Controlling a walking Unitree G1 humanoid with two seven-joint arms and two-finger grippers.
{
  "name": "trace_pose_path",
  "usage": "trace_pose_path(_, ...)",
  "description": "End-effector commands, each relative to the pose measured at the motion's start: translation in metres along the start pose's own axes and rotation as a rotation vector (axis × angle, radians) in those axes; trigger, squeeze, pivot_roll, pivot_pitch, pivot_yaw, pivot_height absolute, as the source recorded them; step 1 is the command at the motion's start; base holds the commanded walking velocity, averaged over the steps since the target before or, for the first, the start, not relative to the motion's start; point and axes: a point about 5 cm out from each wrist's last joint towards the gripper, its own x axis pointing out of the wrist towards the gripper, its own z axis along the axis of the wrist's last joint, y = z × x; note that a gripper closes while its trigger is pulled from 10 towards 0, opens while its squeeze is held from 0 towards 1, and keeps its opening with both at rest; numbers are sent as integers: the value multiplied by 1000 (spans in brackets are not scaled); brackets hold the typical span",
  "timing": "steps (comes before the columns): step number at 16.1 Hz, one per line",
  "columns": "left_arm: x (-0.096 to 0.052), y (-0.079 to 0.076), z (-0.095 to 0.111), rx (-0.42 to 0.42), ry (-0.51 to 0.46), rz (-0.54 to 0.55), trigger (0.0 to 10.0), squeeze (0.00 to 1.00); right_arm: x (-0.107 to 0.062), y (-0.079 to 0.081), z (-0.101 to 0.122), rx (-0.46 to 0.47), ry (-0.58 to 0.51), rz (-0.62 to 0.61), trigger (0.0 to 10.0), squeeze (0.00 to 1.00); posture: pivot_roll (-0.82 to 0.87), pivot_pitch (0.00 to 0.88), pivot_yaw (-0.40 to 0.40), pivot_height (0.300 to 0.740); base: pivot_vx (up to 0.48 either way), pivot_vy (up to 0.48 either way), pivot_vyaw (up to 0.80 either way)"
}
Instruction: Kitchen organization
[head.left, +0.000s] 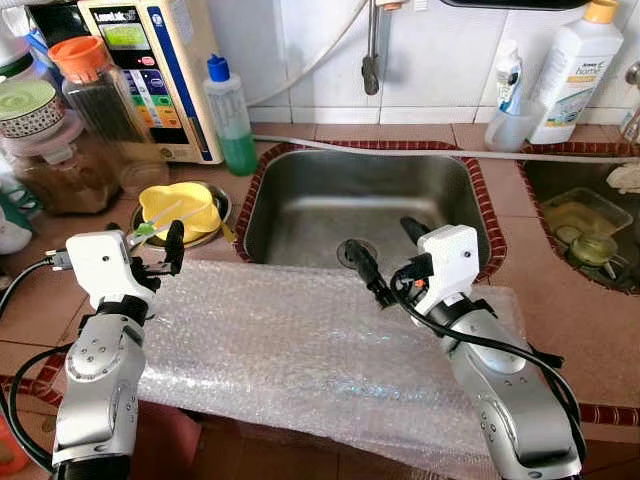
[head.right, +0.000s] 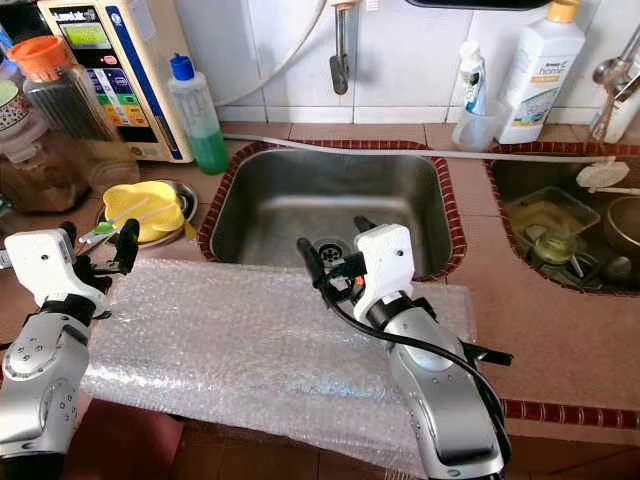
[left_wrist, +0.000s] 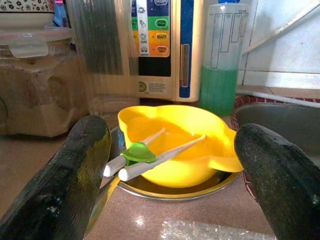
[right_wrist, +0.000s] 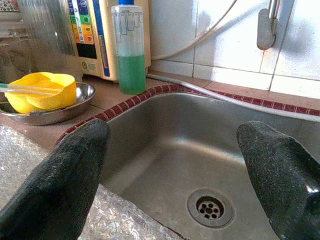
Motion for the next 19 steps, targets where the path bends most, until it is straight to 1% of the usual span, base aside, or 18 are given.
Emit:
trace_pose_path(1,1,2,1,4,-3,12,10000,0,-1,1,2,6,-3,-5,10000,0,-193,111,95,740,0,0,0)
trace_pose_path(3,1,2,0,3,2,18,10000,0,0,1,2,11,-4,0,10000,0,-192,111,93,740,0,0,0)
trace_pose_path(5,2,3,-3,-26,12,45,10000,0,-1,5,4,16,-5,35,10000,0,-195,113,89,740,0,0,0)
trace_pose_path(6,3,4,-6,-58,26,64,10000,0,-1,8,5,19,-4,55,10000,0,-195,113,89,740,0,0,0)
trace_pose_path(8,7,3,-9,-149,48,91,10000,0,-1,12,7,37,-2,100,10000,0,-201,111,86,740,0,0,0)
trace_pose_path(11,13,2,-10,-210,58,107,10000,0,-2,22,10,49,-1,199,10000,0,-209,109,89,740,0,0,0)
trace_pose_path(15,21,8,-8,-284,52,180,10000,0,-4,21,10,41,3,211,10000,0,-220,102,95,740,0,0,0)
trace_pose_path(16,21,10,-6,-291,46,186,10000,0,-4,21,10,43,5,210,10000,0,-219,101,97,740,0,0,0)
trace_pose_path(19,21,16,5,-266,7,190,10000,0,-4,21,10,48,4,216,10000,0,-214,98,96,740,0,0,0)
